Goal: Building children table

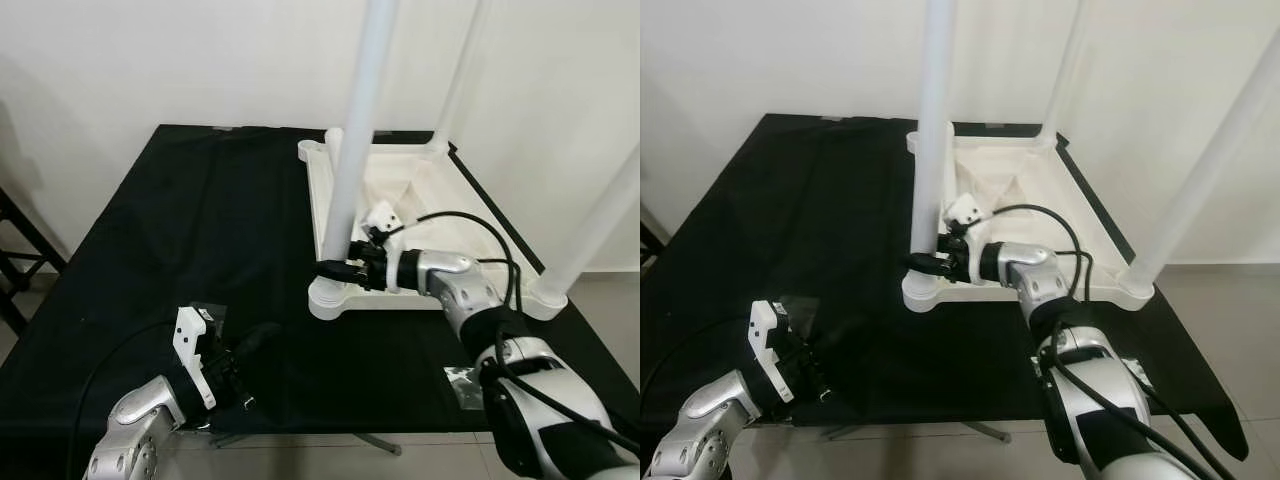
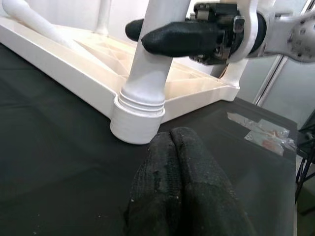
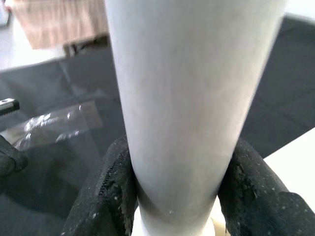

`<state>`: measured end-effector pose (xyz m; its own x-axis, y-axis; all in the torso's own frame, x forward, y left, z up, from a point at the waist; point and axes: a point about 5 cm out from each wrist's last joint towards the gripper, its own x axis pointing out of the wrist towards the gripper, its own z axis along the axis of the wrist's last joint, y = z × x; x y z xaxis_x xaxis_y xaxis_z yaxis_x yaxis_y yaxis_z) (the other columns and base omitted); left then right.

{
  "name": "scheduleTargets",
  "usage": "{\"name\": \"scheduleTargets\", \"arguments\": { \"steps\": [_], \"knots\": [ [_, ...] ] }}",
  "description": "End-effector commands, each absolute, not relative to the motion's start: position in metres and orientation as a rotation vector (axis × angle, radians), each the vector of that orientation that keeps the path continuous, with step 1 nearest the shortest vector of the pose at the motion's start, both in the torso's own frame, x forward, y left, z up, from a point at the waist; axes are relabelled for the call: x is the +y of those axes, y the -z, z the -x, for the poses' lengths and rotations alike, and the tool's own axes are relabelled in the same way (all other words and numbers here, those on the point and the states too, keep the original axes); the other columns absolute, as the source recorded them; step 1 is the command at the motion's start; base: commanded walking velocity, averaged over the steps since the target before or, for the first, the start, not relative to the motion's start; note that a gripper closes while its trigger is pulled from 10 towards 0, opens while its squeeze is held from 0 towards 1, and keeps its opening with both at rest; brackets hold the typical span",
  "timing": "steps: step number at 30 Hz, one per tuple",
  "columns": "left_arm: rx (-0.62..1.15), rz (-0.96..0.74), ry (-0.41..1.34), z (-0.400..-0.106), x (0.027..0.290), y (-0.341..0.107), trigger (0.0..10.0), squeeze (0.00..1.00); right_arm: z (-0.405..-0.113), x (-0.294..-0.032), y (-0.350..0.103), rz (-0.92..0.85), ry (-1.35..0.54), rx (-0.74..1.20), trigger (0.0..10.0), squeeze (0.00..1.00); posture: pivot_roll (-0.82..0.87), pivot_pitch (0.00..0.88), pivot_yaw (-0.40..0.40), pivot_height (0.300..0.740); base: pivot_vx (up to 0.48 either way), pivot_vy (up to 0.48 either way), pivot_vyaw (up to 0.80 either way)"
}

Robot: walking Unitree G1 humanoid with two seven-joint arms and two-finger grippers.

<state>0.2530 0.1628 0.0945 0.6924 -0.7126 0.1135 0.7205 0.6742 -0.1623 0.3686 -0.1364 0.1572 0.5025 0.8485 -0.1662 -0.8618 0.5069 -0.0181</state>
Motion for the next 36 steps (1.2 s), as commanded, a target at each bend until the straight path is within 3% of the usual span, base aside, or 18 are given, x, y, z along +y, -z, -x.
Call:
{"name": "scheduleTargets", "arguments": {
  "steps": [1,4,5,6,8,17,18,19,21,22,26,30,31,36],
  "knots": [
    [-0.034,0.201,0.802,-0.251,0.164,-0.093,10.0,0.00,-0.365,-0.147,-0.150,0.079,-0.990,0.137,0.0,0.00,0.02,0.030,-0.073,0.740,0.000,0.000,0.00],
    [-0.034,0.199,0.801,-0.250,0.166,-0.093,10.0,0.00,-0.351,-0.142,-0.126,0.078,-0.872,0.153,0.0,0.00,0.02,0.039,-0.075,0.740,0.000,0.000,0.00],
    [-0.033,0.198,0.800,-0.250,0.167,-0.093,10.0,0.00,-0.344,-0.136,-0.108,0.049,-0.591,0.182,0.0,0.00,0.01,0.046,-0.072,0.740,0.000,0.000,0.00],
    [-0.033,0.198,0.800,-0.250,0.167,-0.093,10.0,0.00,-0.344,-0.136,-0.108,0.049,-0.591,0.182,0.0,0.00,0.01,0.046,-0.072,0.740,0.000,0.000,0.00],
    [-0.031,0.195,0.799,-0.250,0.169,-0.094,10.0,0.00,-0.301,-0.112,-0.076,-0.004,-0.389,0.282,0.0,0.00,0.01,0.059,-0.063,0.740,0.000,0.000,0.00],
    [-0.022,0.190,0.802,-0.251,0.169,-0.094,10.0,0.00,-0.310,-0.096,-0.081,0.036,-0.545,0.254,0.0,0.00,0.01,0.052,-0.055,0.740,0.000,0.000,0.00],
    [-0.025,0.189,0.798,-0.251,0.169,-0.094,10.0,0.00,-0.307,-0.094,-0.080,0.047,-0.557,0.263,0.7,0.00,0.01,0.054,-0.055,0.740,0.000,0.000,0.00],
    [-0.026,0.189,0.795,-0.251,0.169,-0.094,10.0,0.00,-0.305,-0.091,-0.079,0.049,-0.591,0.277,10.0,0.00,0.01,0.054,-0.055,0.740,0.000,0.000,0.00],
    [-0.026,0.192,0.797,-0.251,0.169,-0.094,10.0,0.00,-0.300,-0.087,-0.085,0.028,-0.635,0.274,10.0,0.00,0.01,0.054,-0.053,0.740,0.000,0.000,0.00],
    [-0.024,0.194,0.801,-0.251,0.169,-0.094,10.0,0.00,-0.298,-0.084,-0.090,0.005,-0.696,0.272,10.0,1.00,0.01,0.052,-0.051,0.740,0.000,0.000,0.00],
    [-0.022,0.198,0.806,-0.251,0.168,-0.094,10.0,0.00,-0.299,-0.087,-0.115,0.041,-0.913,0.203,10.0,1.00,0.01,0.048,-0.053,0.740,0.000,0.000,0.00],
    [-0.024,0.198,0.806,-0.251,0.168,-0.094,10.0,0.00,-0.307,-0.097,-0.131,0.096,-0.993,0.149,10.0,0.98,0.01,0.045,-0.056,0.740,0.000,0.000,0.00],
    [-0.025,0.197,0.804,-0.251,0.168,-0.094,10.0,0.00,-0.314,-0.105,-0.141,0.124,-1.062,0.126,10.0,0.00,0.01,0.045,-0.056,0.740,0.000,0.000,0.00],
    [-0.028,0.197,0.802,-0.252,0.167,-0.094,10.0,0.00,-0.336,-0.123,-0.164,0.205,-1.253,0.105,10.0,0.00,0.02,0.031,-0.060,0.740,0.000,0.000,0.00]
  ]
}}
